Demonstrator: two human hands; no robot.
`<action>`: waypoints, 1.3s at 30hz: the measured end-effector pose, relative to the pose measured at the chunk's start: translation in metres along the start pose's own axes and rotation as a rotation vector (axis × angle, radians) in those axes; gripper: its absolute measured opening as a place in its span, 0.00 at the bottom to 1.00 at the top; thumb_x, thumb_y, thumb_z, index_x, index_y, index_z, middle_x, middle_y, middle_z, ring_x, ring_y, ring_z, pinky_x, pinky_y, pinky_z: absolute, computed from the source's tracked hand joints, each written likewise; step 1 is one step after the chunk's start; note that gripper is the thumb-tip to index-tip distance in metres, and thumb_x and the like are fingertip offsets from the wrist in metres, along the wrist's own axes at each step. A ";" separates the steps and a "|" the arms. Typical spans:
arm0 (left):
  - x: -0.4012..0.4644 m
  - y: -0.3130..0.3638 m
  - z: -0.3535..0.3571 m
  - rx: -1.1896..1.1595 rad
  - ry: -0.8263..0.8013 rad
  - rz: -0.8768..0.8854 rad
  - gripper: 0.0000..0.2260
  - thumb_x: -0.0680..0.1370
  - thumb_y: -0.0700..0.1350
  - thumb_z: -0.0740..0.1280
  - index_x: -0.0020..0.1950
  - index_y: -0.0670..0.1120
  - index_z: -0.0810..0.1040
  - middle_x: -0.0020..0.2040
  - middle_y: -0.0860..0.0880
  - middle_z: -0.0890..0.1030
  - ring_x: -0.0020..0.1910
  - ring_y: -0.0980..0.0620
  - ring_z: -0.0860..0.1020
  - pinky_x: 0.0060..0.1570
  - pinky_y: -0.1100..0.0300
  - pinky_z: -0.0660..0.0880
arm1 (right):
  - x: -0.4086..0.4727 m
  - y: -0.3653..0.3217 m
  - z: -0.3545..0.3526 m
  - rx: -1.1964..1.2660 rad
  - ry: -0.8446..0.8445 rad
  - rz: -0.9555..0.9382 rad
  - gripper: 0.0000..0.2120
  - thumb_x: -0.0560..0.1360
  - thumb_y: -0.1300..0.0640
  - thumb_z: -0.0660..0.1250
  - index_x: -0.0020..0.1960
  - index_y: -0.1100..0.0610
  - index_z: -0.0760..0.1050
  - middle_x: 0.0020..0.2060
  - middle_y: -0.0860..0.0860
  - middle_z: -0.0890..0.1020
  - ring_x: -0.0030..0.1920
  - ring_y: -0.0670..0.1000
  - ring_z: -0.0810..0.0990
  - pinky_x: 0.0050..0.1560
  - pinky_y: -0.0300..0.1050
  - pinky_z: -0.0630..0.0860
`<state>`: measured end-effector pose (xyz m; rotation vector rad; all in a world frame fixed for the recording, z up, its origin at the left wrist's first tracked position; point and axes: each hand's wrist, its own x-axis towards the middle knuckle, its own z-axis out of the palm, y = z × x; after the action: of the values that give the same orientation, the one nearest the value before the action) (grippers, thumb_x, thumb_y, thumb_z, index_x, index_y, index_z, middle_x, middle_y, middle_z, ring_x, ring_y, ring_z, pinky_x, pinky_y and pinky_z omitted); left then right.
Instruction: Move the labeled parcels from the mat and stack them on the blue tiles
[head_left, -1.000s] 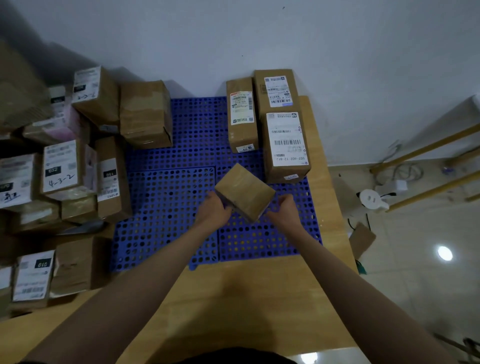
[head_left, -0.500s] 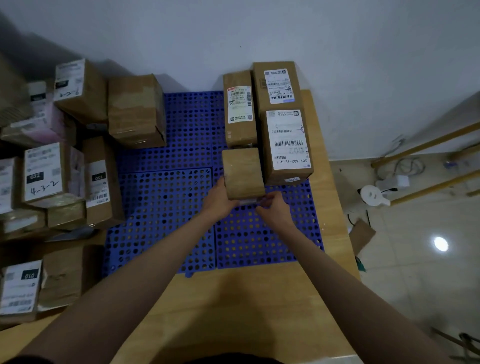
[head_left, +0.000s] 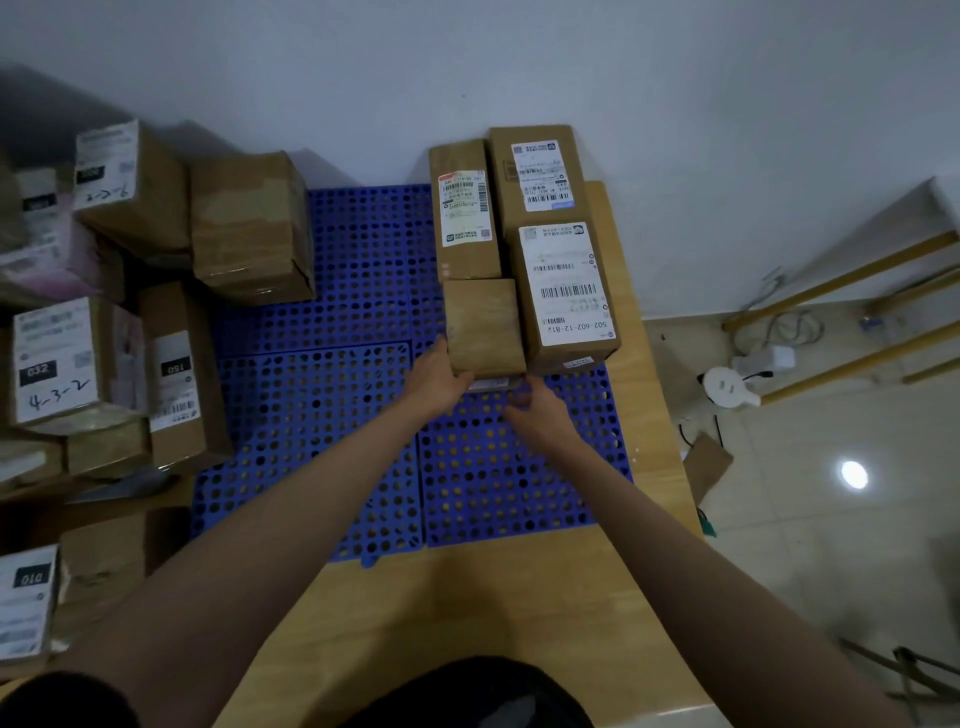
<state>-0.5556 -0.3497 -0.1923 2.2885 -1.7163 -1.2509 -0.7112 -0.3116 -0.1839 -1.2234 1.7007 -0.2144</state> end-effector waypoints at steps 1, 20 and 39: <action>-0.002 0.000 -0.003 0.006 -0.003 0.004 0.38 0.80 0.52 0.65 0.80 0.45 0.46 0.75 0.44 0.65 0.47 0.48 0.80 0.54 0.51 0.77 | -0.003 -0.003 -0.002 -0.035 -0.013 -0.002 0.25 0.79 0.59 0.65 0.74 0.57 0.63 0.57 0.58 0.80 0.44 0.51 0.80 0.36 0.43 0.76; -0.128 -0.091 -0.104 0.233 -0.034 0.027 0.28 0.78 0.51 0.68 0.76 0.47 0.63 0.74 0.49 0.67 0.68 0.48 0.71 0.63 0.54 0.72 | -0.074 -0.094 0.022 -0.561 -0.257 -0.393 0.21 0.77 0.55 0.69 0.66 0.62 0.71 0.58 0.58 0.77 0.55 0.59 0.78 0.52 0.51 0.76; -0.250 -0.257 -0.155 0.159 0.195 -0.150 0.19 0.76 0.54 0.70 0.62 0.45 0.74 0.55 0.46 0.78 0.53 0.47 0.77 0.49 0.52 0.77 | -0.123 -0.182 0.172 -0.676 -0.473 -0.513 0.21 0.78 0.55 0.67 0.70 0.55 0.68 0.68 0.52 0.69 0.41 0.47 0.75 0.35 0.41 0.71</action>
<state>-0.2760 -0.1111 -0.0598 2.5729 -1.6588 -0.9016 -0.4635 -0.2349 -0.0810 -2.0137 1.0379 0.3589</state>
